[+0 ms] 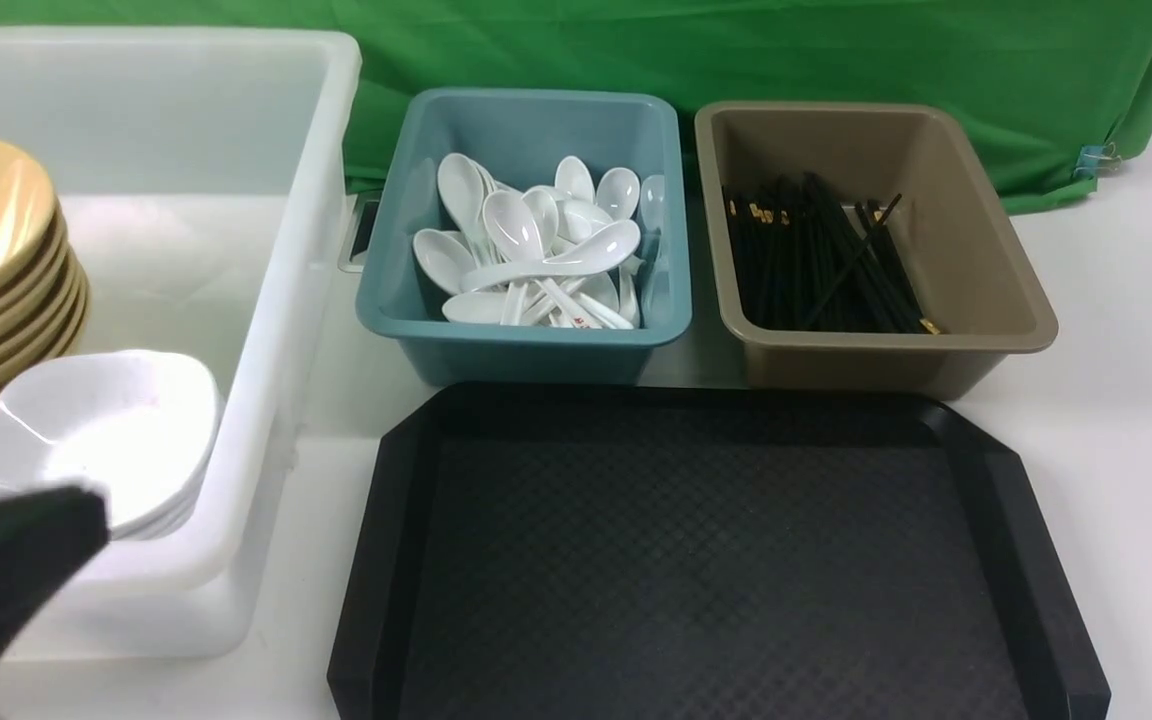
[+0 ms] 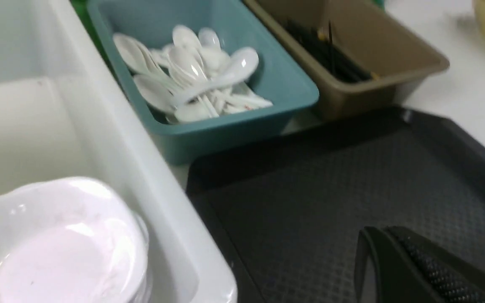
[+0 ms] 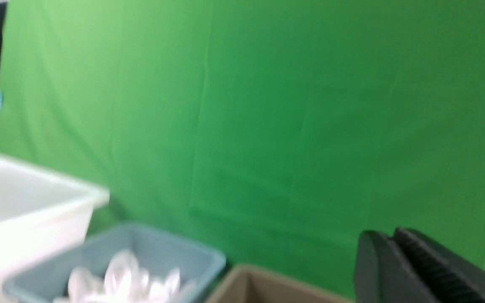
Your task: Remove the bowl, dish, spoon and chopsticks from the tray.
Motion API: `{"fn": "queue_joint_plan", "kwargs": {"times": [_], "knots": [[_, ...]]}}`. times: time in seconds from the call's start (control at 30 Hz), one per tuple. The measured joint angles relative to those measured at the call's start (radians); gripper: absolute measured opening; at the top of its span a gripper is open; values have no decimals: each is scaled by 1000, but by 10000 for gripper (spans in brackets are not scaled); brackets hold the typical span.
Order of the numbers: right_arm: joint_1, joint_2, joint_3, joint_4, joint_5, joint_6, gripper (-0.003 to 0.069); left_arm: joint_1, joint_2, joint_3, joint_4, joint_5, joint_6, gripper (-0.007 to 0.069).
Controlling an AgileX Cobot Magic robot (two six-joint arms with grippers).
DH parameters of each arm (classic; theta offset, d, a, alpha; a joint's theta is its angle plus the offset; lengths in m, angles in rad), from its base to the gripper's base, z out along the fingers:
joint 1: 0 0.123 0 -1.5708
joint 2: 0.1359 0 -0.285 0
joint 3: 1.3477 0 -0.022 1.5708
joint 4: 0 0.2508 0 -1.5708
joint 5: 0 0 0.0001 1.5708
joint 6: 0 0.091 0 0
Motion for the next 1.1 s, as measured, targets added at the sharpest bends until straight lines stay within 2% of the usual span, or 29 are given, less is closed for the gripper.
{"fn": "queue_joint_plan", "kwargs": {"times": [0.23, 0.33, 0.7, 0.83, 0.97, 1.1], "knots": [[0, -4, 1, 2, -22, 0, 141, 0, -223, 243, 0, -348, 0, -2], [0, -4, 1, 1, -14, 0, 159, 0, -239, 255, 0, -401, -2, 0], [0, -4, 1, 1, 5, 0, 193, 0, -241, 261, 43, -428, -2, 1], [0, -4, 1, 1, 8, 0, 197, 0, -241, 261, 157, -428, 71, 1], [0, -4, 1, 1, 8, 0, 206, 0, -241, 261, 272, -428, 90, 1], [0, -4, 1, 0, 8, 0, 215, 4, -241, 262, 293, -409, 87, 1]]}}
